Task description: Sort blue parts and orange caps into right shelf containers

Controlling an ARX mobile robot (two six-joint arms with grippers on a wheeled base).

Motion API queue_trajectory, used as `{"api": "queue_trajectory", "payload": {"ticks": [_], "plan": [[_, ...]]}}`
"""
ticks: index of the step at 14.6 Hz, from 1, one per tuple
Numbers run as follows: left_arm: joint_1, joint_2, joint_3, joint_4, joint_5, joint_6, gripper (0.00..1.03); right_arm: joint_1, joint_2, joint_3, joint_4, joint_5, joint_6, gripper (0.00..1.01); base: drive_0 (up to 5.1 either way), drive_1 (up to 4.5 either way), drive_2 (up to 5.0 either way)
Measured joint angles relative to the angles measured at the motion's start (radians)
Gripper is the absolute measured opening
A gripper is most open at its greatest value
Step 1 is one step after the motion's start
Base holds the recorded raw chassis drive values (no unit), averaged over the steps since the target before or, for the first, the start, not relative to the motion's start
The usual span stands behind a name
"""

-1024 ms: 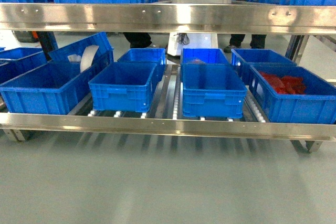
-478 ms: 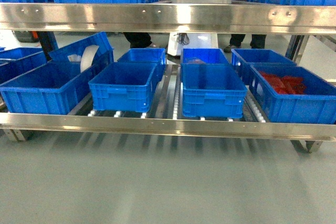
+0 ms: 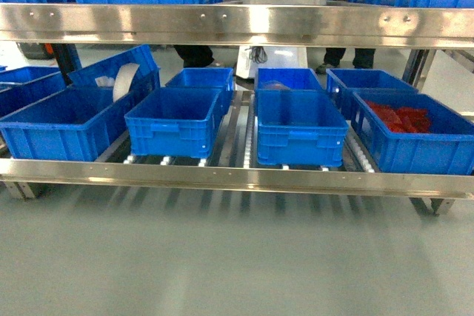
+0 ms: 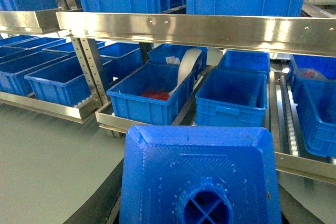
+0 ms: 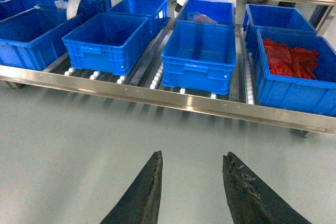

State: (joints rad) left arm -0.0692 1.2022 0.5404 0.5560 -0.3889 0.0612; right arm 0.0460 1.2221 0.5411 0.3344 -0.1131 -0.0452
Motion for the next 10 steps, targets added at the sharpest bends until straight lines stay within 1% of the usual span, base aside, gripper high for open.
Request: {"api": "queue_trajectory", "payload": {"ticks": [10], "plan": [[0.0, 0.0, 0.0, -0.002, 0.0, 0.0, 0.44, 0.0, 0.0, 0.0, -0.001, 0.0, 0.0, 0.34, 0.0, 0.0, 0.0]]}}
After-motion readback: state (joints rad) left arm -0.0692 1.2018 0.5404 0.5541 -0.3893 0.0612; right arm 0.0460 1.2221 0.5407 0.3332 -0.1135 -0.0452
